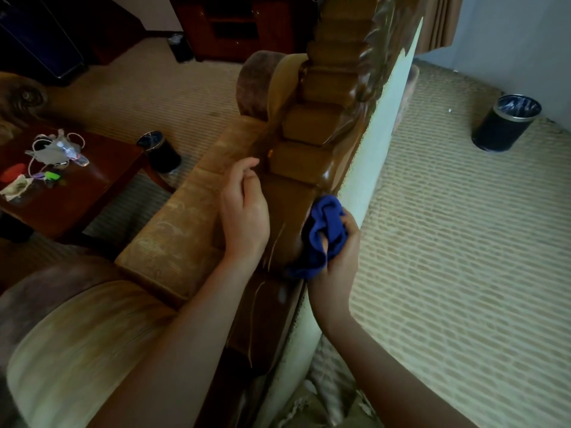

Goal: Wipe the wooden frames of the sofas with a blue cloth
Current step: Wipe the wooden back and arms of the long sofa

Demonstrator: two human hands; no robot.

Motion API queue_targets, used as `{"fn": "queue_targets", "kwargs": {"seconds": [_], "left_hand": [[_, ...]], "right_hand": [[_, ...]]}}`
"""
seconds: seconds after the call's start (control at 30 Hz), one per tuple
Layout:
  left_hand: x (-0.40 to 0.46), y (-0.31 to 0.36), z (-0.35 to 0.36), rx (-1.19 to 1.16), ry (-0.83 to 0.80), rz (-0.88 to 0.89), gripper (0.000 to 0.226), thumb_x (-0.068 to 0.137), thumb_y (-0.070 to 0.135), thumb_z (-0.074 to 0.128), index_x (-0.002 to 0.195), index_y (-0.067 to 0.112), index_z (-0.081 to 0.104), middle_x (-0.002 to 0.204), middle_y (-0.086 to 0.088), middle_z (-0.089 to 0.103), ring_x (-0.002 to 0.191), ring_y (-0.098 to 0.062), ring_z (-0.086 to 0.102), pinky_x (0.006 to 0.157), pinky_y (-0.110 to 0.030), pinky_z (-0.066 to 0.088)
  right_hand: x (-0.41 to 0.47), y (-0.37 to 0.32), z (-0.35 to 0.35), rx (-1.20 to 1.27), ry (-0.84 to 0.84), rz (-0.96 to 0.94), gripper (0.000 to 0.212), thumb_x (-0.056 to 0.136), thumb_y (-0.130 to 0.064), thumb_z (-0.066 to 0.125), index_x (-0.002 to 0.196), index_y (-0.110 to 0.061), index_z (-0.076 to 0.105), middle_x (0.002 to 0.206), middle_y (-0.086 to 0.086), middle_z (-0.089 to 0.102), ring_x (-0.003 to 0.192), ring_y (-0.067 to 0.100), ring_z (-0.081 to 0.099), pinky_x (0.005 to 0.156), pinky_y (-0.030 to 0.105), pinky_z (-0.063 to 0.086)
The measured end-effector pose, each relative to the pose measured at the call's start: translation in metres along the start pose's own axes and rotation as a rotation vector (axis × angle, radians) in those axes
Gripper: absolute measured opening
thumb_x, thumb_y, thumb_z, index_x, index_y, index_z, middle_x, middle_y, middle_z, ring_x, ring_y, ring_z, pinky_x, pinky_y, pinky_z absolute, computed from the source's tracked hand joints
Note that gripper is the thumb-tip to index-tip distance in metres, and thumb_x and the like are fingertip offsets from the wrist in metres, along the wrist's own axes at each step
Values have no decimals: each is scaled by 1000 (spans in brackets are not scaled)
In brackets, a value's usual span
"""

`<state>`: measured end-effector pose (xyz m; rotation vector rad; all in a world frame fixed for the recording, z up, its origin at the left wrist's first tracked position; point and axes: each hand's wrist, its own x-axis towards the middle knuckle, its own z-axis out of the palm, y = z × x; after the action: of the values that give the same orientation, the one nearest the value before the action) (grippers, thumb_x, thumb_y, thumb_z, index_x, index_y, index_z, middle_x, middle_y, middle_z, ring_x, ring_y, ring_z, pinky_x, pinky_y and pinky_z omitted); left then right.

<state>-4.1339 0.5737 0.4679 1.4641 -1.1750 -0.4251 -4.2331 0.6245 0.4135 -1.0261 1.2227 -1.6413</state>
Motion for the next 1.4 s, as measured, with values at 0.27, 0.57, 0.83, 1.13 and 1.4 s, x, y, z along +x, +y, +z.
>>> {"fn": "queue_targets", "kwargs": {"seconds": [0.27, 0.57, 0.83, 1.13, 1.4], "left_hand": [[0, 0, 0, 39, -9, 29, 31, 89, 16, 38, 105, 12, 64, 92, 17, 57, 87, 12, 52, 81, -6, 38], [-2, -1, 0, 28, 0, 61, 28, 90, 15, 38, 99, 12, 64, 91, 18, 56, 87, 11, 52, 82, -7, 38], [-1, -2, 0, 55, 10, 96, 24, 87, 14, 40, 94, 12, 63, 89, 16, 55, 89, 0, 53, 85, -16, 40], [0, -4, -2, 48, 14, 86, 27, 87, 15, 38, 95, 11, 63, 90, 16, 54, 89, 0, 52, 85, -14, 40], [0, -3, 0, 48, 57, 101, 27, 88, 13, 39, 94, 9, 65, 87, 15, 56, 85, 3, 53, 80, -9, 39]], "right_hand": [[95, -2, 7, -275, 136, 74, 14, 83, -17, 39, 76, -28, 45, 79, -4, 56, 72, 13, 52, 67, 28, 45], [-5, 9, -12, -358, -2, 78, 28, 83, -23, 52, 109, -18, 62, 108, -4, 54, 101, 13, 50, 88, 26, 42], [64, -50, 13, -763, -86, -177, 33, 87, -52, 54, 99, -25, 69, 102, -2, 57, 100, 21, 49, 84, 37, 38], [52, 8, -3, -58, 71, 147, 22, 85, -31, 54, 69, -17, 51, 76, 5, 51, 72, 19, 49, 69, 35, 41], [-18, 0, -3, -166, 31, -13, 6, 86, -42, 52, 89, -43, 48, 94, -7, 51, 95, 16, 51, 87, 33, 43]]}}
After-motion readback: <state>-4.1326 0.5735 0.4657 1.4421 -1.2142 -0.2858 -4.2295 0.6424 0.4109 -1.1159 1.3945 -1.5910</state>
